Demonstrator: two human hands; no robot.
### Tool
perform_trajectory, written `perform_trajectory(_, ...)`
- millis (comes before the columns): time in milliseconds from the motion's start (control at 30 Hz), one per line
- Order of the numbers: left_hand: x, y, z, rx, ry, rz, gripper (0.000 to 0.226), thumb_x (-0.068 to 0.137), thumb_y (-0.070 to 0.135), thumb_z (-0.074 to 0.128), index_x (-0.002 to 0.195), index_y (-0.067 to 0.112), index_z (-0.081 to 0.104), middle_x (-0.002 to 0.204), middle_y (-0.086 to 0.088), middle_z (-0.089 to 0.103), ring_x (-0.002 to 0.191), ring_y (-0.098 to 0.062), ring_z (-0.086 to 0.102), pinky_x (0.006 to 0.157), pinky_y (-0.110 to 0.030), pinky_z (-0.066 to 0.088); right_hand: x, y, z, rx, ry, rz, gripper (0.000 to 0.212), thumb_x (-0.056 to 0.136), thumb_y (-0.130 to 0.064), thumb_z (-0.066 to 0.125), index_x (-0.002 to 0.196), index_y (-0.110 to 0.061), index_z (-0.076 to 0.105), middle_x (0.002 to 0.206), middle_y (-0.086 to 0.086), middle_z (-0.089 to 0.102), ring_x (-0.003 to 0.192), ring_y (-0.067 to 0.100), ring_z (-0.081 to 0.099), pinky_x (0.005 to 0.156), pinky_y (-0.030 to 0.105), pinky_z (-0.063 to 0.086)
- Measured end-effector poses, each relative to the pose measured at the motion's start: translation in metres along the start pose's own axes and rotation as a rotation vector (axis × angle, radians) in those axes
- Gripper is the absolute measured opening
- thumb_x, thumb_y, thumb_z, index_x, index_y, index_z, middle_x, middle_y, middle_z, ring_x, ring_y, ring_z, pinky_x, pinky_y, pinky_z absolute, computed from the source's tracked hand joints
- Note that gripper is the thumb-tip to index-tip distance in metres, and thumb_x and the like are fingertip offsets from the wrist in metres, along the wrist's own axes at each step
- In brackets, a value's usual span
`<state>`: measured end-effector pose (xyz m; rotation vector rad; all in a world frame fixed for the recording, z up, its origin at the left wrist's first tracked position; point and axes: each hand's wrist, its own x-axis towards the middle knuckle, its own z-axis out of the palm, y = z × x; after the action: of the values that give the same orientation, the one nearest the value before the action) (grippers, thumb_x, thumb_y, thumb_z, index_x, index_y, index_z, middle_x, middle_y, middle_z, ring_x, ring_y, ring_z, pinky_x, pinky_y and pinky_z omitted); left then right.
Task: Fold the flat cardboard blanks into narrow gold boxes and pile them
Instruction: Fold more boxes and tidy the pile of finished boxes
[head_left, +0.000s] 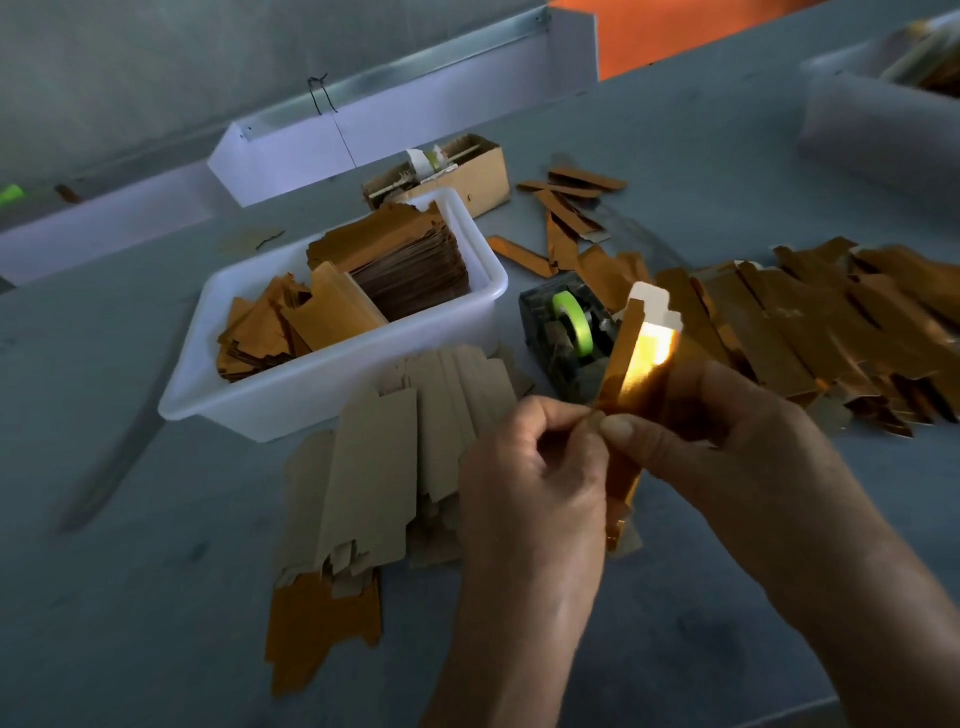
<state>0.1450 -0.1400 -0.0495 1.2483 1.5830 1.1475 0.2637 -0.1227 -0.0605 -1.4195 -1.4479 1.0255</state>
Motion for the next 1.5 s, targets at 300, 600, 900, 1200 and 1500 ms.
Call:
perform_trajectory(300, -0.004, 0.002, -0.007, 0.368, 0.05, 0.211, 0.02, 0.093, 0.034, 0.054, 0.107, 0.037, 0.067, 0.094, 0.03, 0.064, 0.089, 0.013, 0.059, 0.075, -0.008, 0.05, 0.016, -0.001, -0.003, 0.04, 0.048, -0.037, 0.017, 0.075, -0.033, 0.065, 0.09, -0.034, 0.058, 0.078, -0.011, 0.068, 0.071, 0.001, 0.066, 0.056, 0.015, 0.05)
perform_trajectory(600, 0.007, -0.005, -0.07, 0.96, 0.503, -0.005, 0.04, 0.093, 0.04, 0.051, 0.124, 0.017, 0.06, 0.115, -0.007, 0.066, 0.102, -0.027, 0.058, 0.081, -0.034, 0.043, 0.068, 0.013, -0.04, -0.447, 0.41, -0.143, 0.024, 0.087, -0.027, 0.063, 0.11, -0.02, 0.061, 0.084, -0.006, 0.059, 0.067, 0.01, 0.054, 0.055, 0.021, 0.039)
perform_trajectory(900, 0.013, -0.026, -0.082, 1.034, 0.331, -0.129, 0.02, 0.096, 0.028, 0.048, 0.089, 0.015, 0.062, 0.088, -0.007, 0.065, 0.087, -0.028, 0.059, 0.07, -0.033, 0.041, 0.07, 0.036, -0.036, -0.685, 0.496, -0.04, 0.034, 0.089, -0.016, 0.056, 0.12, -0.003, 0.057, 0.123, 0.025, 0.052, 0.111, 0.043, 0.047, 0.09, 0.049, 0.041)
perform_trajectory(1200, 0.009, -0.023, -0.079, 1.06, 0.351, -0.1, 0.031, 0.094, 0.044, 0.048, 0.085, 0.017, 0.06, 0.071, 0.006, 0.053, 0.065, -0.014, 0.048, 0.056, -0.027, 0.034, 0.04, 0.014, -0.011, -0.483, 0.453, -0.249, 0.021, 0.088, -0.014, 0.062, 0.108, -0.007, 0.067, 0.116, 0.009, 0.059, 0.093, 0.014, 0.051, 0.072, 0.006, 0.032)
perform_trajectory(1500, 0.008, -0.016, -0.071, 0.951, 0.177, -0.124, 0.035, 0.101, 0.031, 0.037, 0.071, 0.017, 0.048, 0.069, 0.002, 0.051, 0.068, -0.016, 0.053, 0.055, -0.027, 0.031, 0.021, 0.0, 0.003, -0.417, 0.31, -0.302, 0.017, 0.086, -0.01, 0.064, 0.102, -0.009, 0.07, 0.112, 0.005, 0.063, 0.074, 0.0, 0.047, 0.068, -0.01, 0.03)
